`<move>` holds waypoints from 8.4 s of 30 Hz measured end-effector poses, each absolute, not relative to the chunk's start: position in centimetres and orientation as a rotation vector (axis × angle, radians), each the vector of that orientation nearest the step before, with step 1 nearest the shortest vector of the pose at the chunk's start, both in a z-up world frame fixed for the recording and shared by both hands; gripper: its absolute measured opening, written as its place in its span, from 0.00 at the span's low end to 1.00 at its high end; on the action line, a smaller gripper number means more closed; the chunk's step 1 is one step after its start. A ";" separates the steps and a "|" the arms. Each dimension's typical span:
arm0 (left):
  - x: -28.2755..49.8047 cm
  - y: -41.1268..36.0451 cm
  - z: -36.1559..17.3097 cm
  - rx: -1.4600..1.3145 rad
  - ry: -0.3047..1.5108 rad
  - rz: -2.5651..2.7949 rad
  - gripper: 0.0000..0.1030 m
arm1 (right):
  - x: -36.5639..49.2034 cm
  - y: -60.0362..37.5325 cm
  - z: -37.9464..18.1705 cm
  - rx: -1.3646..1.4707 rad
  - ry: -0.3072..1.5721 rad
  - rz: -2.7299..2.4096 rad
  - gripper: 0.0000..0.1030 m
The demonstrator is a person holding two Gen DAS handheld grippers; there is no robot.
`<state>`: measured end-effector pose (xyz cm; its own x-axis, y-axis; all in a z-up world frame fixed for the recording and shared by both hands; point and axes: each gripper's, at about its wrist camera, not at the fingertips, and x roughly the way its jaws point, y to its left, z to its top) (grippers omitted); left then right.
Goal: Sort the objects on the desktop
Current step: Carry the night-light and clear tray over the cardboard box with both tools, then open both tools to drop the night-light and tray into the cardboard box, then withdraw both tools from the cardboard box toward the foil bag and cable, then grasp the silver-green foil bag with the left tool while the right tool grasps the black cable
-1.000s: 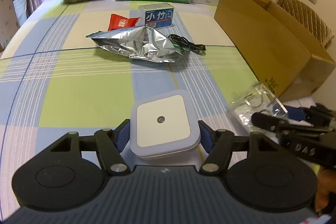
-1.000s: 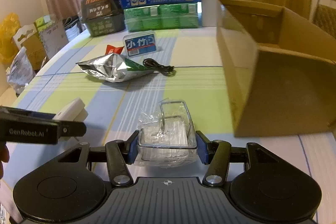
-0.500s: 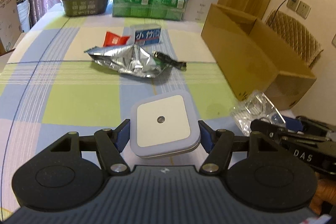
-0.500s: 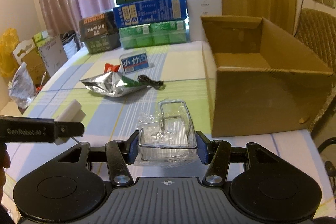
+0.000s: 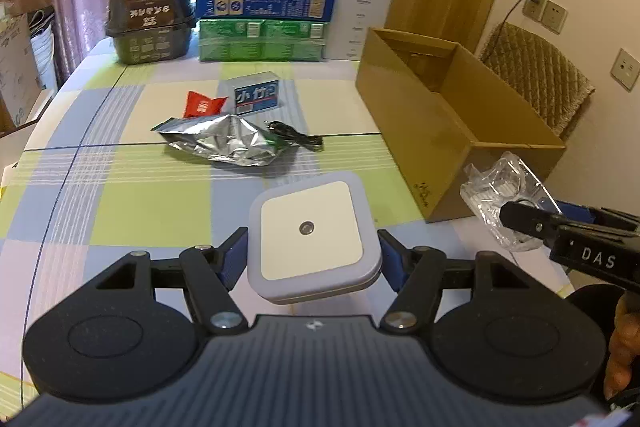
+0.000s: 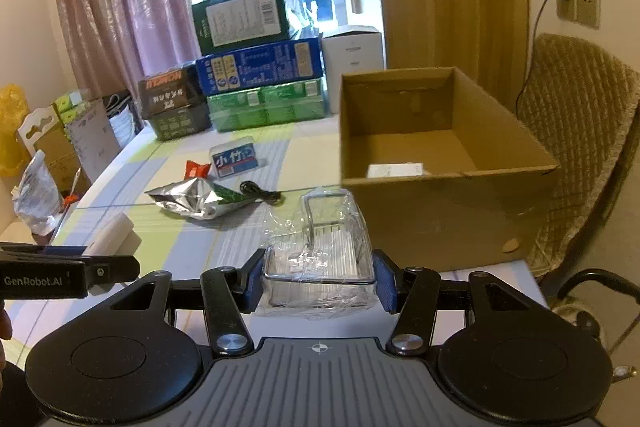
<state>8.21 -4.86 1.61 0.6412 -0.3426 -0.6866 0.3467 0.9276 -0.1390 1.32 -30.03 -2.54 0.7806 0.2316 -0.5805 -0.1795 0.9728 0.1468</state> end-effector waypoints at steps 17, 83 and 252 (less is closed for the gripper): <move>6.9 -8.5 2.6 0.049 0.771 -0.466 0.60 | -0.2 -34.0 -1.0 0.109 0.622 0.150 0.50; 21.1 -25.3 3.2 0.169 0.682 -0.690 0.73 | 15.9 -43.7 -0.8 0.105 0.594 0.035 0.50; 33.7 -5.0 -9.3 1.187 0.899 -1.097 0.58 | 32.5 -12.1 -14.0 -0.777 1.242 0.803 0.07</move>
